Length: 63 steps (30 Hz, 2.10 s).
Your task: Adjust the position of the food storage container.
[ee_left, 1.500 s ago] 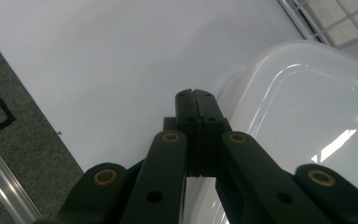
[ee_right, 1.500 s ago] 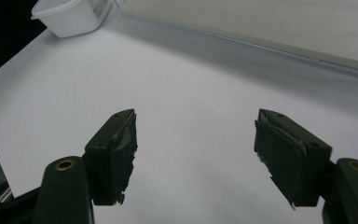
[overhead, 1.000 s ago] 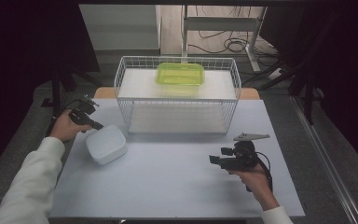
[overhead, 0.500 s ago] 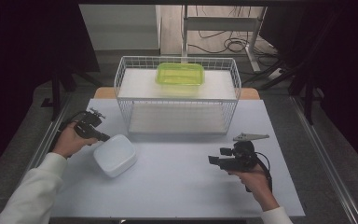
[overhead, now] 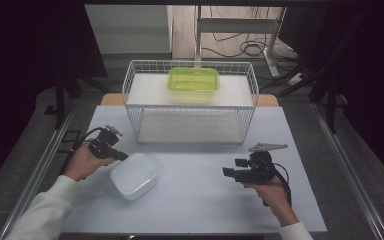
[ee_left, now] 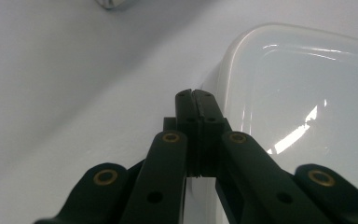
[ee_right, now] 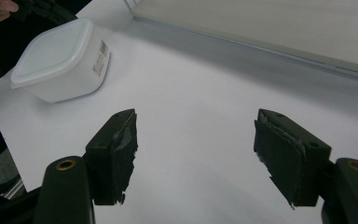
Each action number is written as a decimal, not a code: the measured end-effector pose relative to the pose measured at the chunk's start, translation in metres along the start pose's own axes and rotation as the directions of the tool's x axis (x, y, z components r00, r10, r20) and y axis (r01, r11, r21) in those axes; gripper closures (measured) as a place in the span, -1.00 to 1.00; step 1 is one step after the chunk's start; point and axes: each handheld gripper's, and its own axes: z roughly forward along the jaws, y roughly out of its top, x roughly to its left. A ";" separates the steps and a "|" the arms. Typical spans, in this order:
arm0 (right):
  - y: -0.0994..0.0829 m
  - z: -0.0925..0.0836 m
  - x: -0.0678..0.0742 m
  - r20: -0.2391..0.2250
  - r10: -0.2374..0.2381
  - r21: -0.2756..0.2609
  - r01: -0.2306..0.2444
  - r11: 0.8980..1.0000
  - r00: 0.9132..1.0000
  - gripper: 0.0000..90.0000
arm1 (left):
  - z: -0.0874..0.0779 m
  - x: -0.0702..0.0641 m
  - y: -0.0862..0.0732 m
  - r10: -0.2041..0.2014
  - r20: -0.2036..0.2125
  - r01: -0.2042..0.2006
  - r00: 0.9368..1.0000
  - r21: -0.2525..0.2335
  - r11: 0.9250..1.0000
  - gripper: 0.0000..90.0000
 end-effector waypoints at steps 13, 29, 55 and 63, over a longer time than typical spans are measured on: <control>-0.001 -0.005 -0.002 0.004 0.008 -0.014 -0.008 1.000 1.000 -0.33 | -0.038 0.007 -0.039 -0.067 -0.059 0.063 0.996 -0.064 0.996 1.00; -0.001 -0.001 0.000 0.003 -0.004 -0.001 0.004 1.000 1.000 -0.33 | -0.011 -0.014 -0.085 -0.087 0.010 0.088 0.996 -0.021 0.996 1.00; -0.003 -0.002 -0.003 0.004 0.007 0.009 -0.007 1.000 1.000 -0.33 | 0.013 -0.034 -0.045 -0.027 0.065 0.029 0.998 -0.016 0.999 1.00; -0.003 -0.001 -0.003 0.003 0.005 0.011 -0.005 1.000 1.000 -0.33 | 0.019 -0.034 -0.034 -0.017 0.084 0.019 0.996 -0.016 1.000 1.00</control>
